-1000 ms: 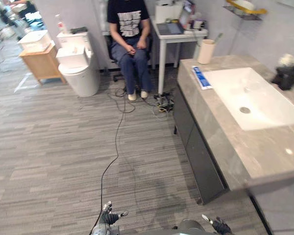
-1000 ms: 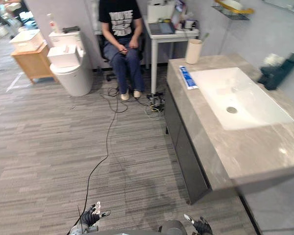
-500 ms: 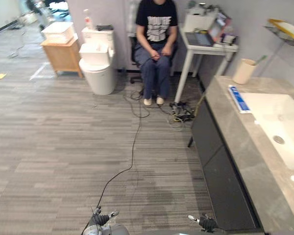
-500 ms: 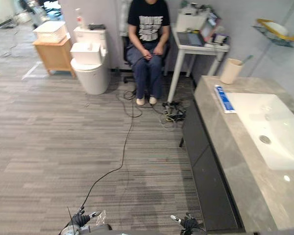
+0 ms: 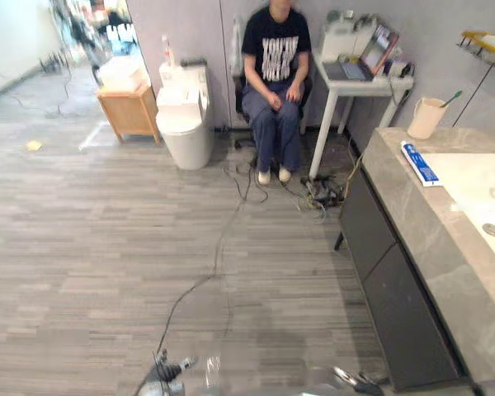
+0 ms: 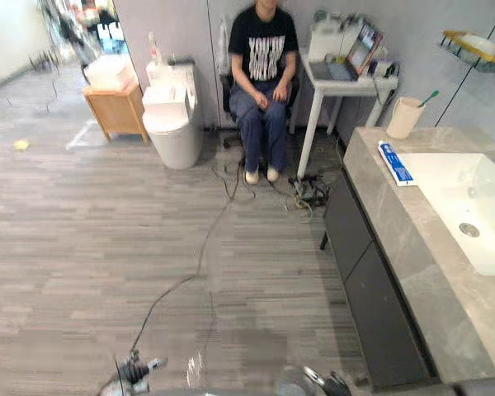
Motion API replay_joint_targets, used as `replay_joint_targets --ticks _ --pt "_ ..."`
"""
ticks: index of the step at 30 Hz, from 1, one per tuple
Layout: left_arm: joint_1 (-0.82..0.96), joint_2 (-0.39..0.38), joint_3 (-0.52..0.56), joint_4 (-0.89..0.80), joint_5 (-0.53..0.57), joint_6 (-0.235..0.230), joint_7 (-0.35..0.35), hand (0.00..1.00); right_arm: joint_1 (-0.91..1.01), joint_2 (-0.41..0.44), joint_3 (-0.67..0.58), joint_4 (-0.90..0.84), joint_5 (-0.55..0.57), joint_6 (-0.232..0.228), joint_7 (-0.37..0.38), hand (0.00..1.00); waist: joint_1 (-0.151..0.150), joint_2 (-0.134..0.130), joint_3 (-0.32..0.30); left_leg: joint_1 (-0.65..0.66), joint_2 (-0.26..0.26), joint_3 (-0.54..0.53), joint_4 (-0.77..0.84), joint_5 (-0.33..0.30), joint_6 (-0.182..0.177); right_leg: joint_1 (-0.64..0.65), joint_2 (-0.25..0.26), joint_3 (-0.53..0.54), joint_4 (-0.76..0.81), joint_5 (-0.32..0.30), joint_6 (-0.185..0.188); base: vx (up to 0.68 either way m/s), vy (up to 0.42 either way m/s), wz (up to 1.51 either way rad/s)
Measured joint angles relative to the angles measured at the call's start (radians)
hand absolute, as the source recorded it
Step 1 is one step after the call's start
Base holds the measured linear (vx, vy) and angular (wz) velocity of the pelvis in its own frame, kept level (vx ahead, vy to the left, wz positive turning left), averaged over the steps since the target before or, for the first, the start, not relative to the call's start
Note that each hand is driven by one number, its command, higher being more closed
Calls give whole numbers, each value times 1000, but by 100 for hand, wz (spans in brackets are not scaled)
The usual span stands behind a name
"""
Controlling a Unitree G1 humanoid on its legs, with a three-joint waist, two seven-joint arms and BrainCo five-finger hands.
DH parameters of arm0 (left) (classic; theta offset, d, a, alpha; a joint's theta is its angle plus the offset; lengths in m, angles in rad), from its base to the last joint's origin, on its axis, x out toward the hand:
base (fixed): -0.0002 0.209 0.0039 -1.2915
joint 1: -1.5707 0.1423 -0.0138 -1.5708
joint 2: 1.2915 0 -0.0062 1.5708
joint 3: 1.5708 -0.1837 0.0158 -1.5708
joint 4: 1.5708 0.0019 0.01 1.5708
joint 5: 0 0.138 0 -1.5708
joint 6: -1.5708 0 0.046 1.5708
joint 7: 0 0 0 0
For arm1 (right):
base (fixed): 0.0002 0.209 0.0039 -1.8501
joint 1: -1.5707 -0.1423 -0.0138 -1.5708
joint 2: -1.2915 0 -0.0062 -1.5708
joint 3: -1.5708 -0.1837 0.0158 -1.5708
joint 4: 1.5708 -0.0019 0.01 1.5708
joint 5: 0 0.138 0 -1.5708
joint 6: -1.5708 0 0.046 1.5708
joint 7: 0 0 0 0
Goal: Organize washtable
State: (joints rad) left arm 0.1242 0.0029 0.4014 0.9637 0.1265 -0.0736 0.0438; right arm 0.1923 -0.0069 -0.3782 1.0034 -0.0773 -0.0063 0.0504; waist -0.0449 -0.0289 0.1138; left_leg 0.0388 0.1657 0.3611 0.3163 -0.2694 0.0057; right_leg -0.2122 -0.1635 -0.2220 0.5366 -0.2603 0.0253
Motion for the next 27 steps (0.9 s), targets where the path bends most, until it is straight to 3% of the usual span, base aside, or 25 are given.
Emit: replay_joint_targets --ticks 4,5,6,7,8,10,13,14,15,16,18,21,27 --pt "2 -24 6 -2 3 0 -3 0 15 -3 15 -10 0 7 -3 0 -3 -1 -13 24 12 -6 11 -21 -49 29 11 2 -88 18 -3 204 -130 10" --pt "10 -27 14 -5 3 2 -4 0 33 -6 23 -25 -10 12 -3 0 -6 1 -28 23 48 -11 93 -41 -60 79 40 -2 -135 41 0 323 -213 31" --pt "7 -32 27 -8 2 6 -5 0 38 -20 39 -32 -30 15 -5 0 -5 23 -27 -51 110 -31 296 -48 -32 98 67 -21 -135 80 -8 262 -186 26" --pt "3 -43 31 -18 0 9 -8 0 39 -29 44 -33 -39 15 -5 0 -1 34 -31 -88 144 -47 380 -31 -12 114 84 -25 -137 77 -16 278 -127 -4" --pt "9 -52 36 -33 0 9 -4 0 38 -38 54 -35 -52 17 -8 0 16 35 -40 -127 186 -62 488 4 -14 148 104 -22 -159 82 -28 275 -91 -29" --pt "14 -63 40 -28 1 13 1 0 31 -47 67 -39 -55 15 -11 0 12 40 -56 -125 198 -47 449 4 -27 188 113 -17 -206 86 -35 364 -47 -29" --pt "7 -71 40 -32 -1 11 4 0 -1 -48 64 -35 -55 15 -14 0 10 38 -57 -107 165 -31 187 14 -44 226 102 16 -263 101 -27 298 21 -27" --pt "7 -76 40 -31 -1 10 5 0 -6 -48 61 -33 -54 14 -16 0 11 44 -61 -90 131 -36 21 81 -103 225 96 29 -276 109 -15 217 107 -41" --pt "7 -77 40 -29 -2 10 5 0 -8 -49 61 -27 -59 14 -18 0 12 41 -65 -76 112 -43 -13 126 -123 227 90 39 -285 113 -7 221 149 -37" --pt "12 -74 37 -28 -2 10 5 0 -8 -46 65 -27 -60 13 -22 0 13 32 -81 -44 86 -23 -73 155 -110 238 77 56 -318 136 16 186 125 -16" --pt "12 -53 21 -18 1 10 3 0 -4 -30 64 -14 -62 11 -22 0 7 4 -97 -10 50 -3 -145 174 -106 248 54 61 -368 164 26 160 142 -9" --pt "18 -34 17 -4 3 10 2 0 2 -17 63 -6 -62 10 -22 0 8 -8 -107 22 40 19 -186 178 -103 264 53 73 -406 199 37 79 108 -17" --pt "36 -10 -17 14 3 10 2 0 2 -24 66 11 -58 3 -14 0 6 -2 -108 62 13 42 -303 245 -101 255 55 93 -440 224 41 -28 14 -11"
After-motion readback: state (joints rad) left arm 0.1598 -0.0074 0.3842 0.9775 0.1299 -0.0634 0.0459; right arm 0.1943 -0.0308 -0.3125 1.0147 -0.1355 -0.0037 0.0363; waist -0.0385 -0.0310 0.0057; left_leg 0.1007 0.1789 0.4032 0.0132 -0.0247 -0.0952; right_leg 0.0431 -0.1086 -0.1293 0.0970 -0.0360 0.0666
